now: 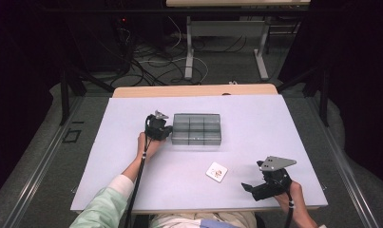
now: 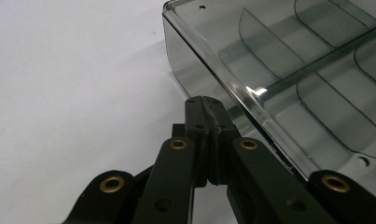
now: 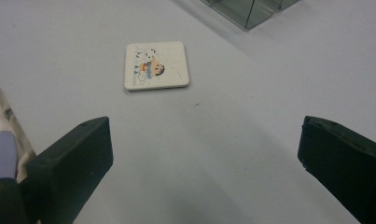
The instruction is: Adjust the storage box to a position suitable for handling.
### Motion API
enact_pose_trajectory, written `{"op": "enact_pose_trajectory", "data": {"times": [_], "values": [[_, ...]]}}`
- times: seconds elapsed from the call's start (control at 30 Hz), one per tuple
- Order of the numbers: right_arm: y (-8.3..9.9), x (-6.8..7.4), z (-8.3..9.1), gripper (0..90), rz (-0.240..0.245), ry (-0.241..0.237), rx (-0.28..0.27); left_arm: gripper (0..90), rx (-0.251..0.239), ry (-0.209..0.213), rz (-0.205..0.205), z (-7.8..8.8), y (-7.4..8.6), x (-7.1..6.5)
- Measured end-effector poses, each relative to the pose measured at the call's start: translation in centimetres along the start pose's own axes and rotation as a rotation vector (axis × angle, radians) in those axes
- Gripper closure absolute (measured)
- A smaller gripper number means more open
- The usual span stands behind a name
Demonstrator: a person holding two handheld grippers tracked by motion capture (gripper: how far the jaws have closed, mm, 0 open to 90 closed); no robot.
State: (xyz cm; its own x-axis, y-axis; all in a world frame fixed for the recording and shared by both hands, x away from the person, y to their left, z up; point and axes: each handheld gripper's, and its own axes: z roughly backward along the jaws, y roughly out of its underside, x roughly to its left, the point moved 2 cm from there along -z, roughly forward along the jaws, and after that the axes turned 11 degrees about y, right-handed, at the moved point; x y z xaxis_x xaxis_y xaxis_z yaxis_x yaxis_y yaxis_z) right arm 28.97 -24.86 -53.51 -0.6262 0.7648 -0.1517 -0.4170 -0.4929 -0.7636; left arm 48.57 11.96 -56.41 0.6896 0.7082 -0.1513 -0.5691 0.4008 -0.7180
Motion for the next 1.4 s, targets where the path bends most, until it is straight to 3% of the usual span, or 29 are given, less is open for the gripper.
{"op": "enact_pose_trajectory", "data": {"times": [0.7,1.07,1.2,1.4], "values": [[0.0,0.0,0.0,2.9,-0.001,0.003,0.002,90.0,-0.012,0.024,-0.026,-1.5,-0.9,-1.7],[0.0,0.0,0.0,2.9,0.004,0.009,-0.012,90.0,-0.006,0.052,-0.011,-1.9,-0.8,-2.4],[0.0,0.0,0.0,2.9,0.002,0.008,-0.011,90.0,-0.002,0.065,-0.032,-2.0,-0.9,-2.6],[0.0,0.0,0.0,2.9,0.003,0.009,-0.011,90.0,0.0,0.08,-0.025,-2.0,-0.9,-3.0]]}}
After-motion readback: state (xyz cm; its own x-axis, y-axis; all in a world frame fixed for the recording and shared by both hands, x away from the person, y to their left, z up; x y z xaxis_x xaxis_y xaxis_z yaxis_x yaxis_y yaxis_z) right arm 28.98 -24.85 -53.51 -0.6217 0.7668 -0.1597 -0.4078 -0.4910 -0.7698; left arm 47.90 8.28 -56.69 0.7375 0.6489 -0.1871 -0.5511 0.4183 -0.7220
